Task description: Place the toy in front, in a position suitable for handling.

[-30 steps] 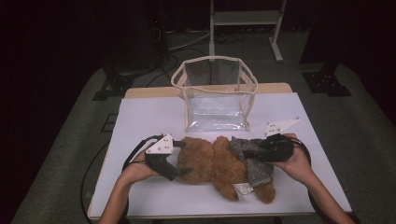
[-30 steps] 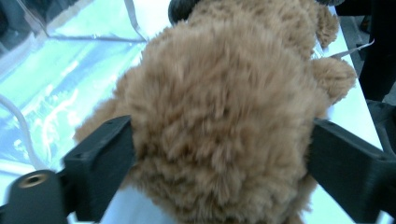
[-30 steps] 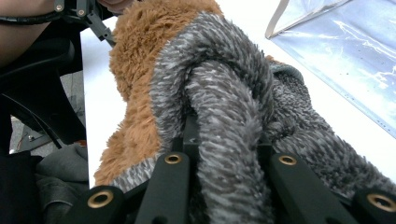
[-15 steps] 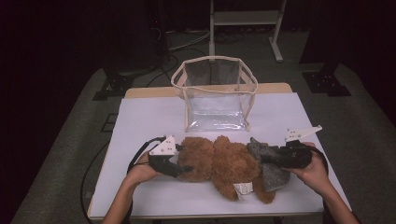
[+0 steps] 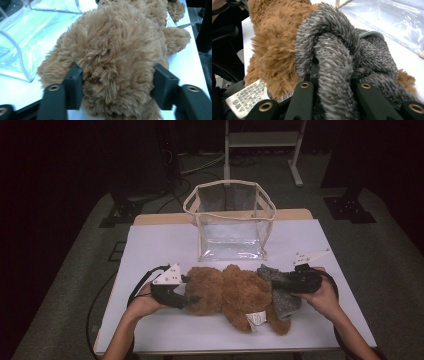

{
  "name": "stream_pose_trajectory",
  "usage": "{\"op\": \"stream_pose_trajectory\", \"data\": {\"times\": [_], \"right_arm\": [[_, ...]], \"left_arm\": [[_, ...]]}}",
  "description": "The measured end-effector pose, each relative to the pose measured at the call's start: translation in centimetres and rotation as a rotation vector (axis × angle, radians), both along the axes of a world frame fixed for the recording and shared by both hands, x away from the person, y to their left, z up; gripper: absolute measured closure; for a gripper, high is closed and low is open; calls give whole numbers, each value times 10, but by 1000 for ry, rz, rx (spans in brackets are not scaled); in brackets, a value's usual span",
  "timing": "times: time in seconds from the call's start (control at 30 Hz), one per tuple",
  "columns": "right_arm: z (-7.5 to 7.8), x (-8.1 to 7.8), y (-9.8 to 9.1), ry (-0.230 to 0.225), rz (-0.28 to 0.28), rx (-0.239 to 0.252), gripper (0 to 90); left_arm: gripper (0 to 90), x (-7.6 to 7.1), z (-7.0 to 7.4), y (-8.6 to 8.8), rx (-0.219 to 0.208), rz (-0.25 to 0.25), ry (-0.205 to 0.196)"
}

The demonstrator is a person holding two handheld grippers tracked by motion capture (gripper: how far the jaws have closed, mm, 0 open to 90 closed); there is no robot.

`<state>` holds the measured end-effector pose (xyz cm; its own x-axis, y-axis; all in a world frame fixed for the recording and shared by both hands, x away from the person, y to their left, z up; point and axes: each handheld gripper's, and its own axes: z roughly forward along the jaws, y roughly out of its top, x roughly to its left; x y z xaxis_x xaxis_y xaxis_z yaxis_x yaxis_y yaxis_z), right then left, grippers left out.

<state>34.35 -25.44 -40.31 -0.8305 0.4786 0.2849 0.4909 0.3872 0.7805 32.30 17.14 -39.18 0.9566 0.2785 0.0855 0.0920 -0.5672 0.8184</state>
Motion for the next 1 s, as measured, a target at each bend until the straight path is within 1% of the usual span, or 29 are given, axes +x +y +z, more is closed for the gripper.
{"op": "stream_pose_trajectory", "data": {"times": [0.07,0.13,0.17,0.2,0.23,0.33,0.4,0.5,0.53,0.6,0.63,0.7,0.8,0.87,0.9,0.97,1.0], "right_arm": [[-2,2,-1,6,-1,15,754],[-3,1,-3,9,-5,14,754],[-3,0,-5,6,-7,13,754],[-3,-1,-6,7,-6,10,754],[-3,-3,-7,6,-4,10,754],[-3,-8,-12,7,-4,9,753],[0,-12,-17,1,-12,9,754],[10,-17,-24,-18,-14,10,754],[14,-19,-24,-24,-16,6,754],[21,-20,-24,-42,-17,-1,754],[24,-21,-23,-49,-20,-6,754],[31,-21,-23,-64,-17,1,754],[37,-20,-17,-79,-3,6,754],[40,-20,-8,-86,18,2,753],[41,-19,-2,-93,31,-7,752],[40,-19,10,-95,62,-33,751],[41,-18,15,-97,70,-45,750]], "left_arm": [[315,-1,-1,4,-14,1,-3],[260,-2,-4,7,-36,15,-15],[246,-2,-4,7,-36,15,-15],[267,-1,-9,6,-44,-1,-5],[283,-1,-11,4,-44,-7,-2],[332,0,-14,-2,-61,-11,5],[351,0,-14,-9,-60,-17,6],[366,0,-15,-26,-50,-37,0],[367,0,-15,-33,-53,-40,1],[368,2,-15,-44,-56,-53,-1],[369,2,-14,-49,-57,-51,-3],[369,4,-14,-59,-58,-55,-6],[369,4,-14,-70,-62,-61,-9],[368,3,-15,-77,-63,-65,-14],[365,3,-15,-79,-56,-70,-22],[359,3,-14,-78,-48,-59,-33],[356,3,-14,-75,-47,-53,-38]]}}
